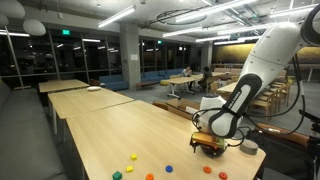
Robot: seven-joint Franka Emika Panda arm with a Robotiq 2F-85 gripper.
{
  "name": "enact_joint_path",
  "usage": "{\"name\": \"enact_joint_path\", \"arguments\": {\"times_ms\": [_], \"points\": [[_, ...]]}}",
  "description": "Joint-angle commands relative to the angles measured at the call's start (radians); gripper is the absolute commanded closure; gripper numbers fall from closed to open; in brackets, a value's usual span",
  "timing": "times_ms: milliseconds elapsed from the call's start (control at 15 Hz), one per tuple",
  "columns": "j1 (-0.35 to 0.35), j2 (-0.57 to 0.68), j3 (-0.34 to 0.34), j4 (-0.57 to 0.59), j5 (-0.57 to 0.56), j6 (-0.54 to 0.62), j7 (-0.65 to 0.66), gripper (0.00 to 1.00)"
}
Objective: Put some of the rings in the black bowl
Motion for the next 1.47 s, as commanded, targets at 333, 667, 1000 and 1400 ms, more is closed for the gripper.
{"name": "enact_joint_path", "arguments": {"times_ms": [333,667,1000,1400], "points": [[0.019,-0.018,0.227,-0.025,0.546,-0.014,-0.221,0.0],[0.077,0.026,0.137,-0.005,0.469,-0.036,-0.006,0.0],[0.1,0.076,0.088,0.019,0.46,-0.02,0.145,0.0],[0.147,0.13,0.039,0.054,0.436,-0.029,0.369,0.0]]}}
